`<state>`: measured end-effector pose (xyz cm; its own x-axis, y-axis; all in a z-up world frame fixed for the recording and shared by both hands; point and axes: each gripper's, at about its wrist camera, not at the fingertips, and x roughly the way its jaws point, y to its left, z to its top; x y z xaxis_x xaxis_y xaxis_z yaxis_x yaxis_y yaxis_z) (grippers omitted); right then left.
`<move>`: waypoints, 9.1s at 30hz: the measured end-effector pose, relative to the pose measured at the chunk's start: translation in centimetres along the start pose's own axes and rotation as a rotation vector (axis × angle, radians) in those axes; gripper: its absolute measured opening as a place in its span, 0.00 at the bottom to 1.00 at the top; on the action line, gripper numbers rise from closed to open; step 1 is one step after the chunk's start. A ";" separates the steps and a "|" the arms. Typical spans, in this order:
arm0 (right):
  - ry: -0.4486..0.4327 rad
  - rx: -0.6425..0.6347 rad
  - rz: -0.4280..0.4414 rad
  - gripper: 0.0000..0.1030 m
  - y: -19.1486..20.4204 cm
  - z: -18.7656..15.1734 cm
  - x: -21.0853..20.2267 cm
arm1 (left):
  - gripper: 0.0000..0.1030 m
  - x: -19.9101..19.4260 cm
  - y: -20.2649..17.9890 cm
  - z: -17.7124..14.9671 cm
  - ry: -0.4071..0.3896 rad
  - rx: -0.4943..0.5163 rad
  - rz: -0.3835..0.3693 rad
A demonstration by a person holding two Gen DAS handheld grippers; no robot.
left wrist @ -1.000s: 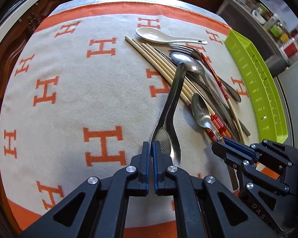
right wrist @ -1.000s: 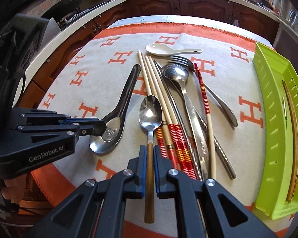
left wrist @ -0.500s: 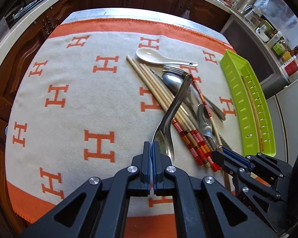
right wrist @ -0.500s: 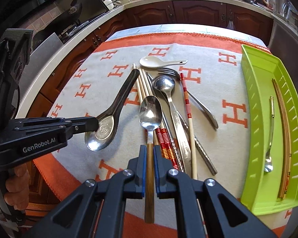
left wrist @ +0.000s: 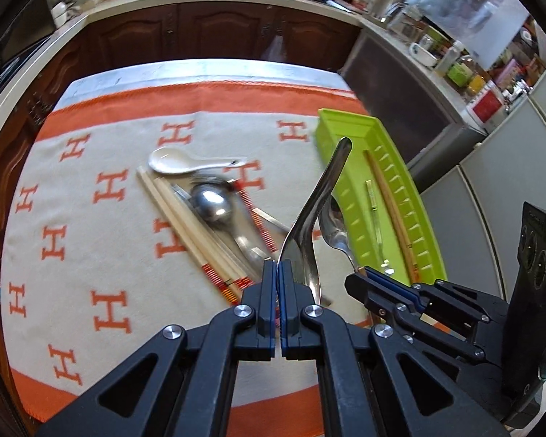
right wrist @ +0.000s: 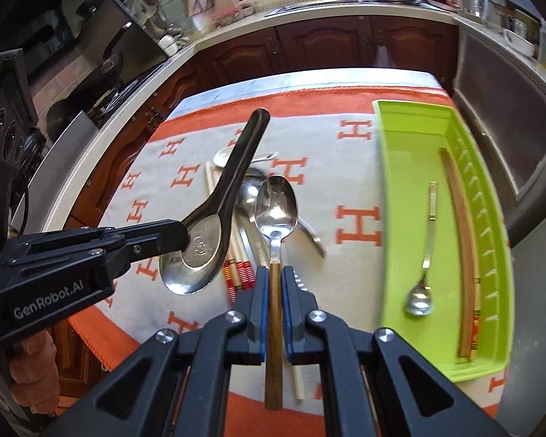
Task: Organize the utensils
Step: 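Carry both spoons into the green tray while both tools open to release them, then withdraw both tools from the tray toward the utensil pile, then grasp a red-striped chopstick with the right tool while the left tool grasps a red-tipped wooden chopstick, then carry both chopsticks into the green tray while both tools open to release them, then withdraw both tools from the tray back to the remaining utensils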
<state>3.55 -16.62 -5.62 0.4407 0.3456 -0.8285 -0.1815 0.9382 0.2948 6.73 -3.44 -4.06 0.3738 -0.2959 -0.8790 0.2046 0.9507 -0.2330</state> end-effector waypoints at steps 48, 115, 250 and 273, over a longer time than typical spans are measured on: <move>0.070 0.088 -0.096 0.09 -7.3 1.2 -1.2 | 0.47 1.8 -4.8 0.4 0.045 0.048 0.094; 0.250 -0.061 -0.014 0.09 0.2 2.7 10.2 | 0.28 7.8 9.7 -1.2 0.126 -0.359 0.071; 0.080 0.173 -0.107 0.06 -11.6 4.3 0.8 | 0.23 4.6 -2.8 2.5 0.025 -0.088 0.052; 0.105 -0.018 0.066 0.06 -0.9 3.5 3.3 | 0.42 -0.6 8.6 -1.3 -0.045 -0.285 0.176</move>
<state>8.25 -16.21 -6.92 0.3330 0.4015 -0.8532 -0.2232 0.9127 0.3424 7.07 5.07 -6.08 0.4215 -0.1228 -0.8985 -0.1256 0.9733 -0.1920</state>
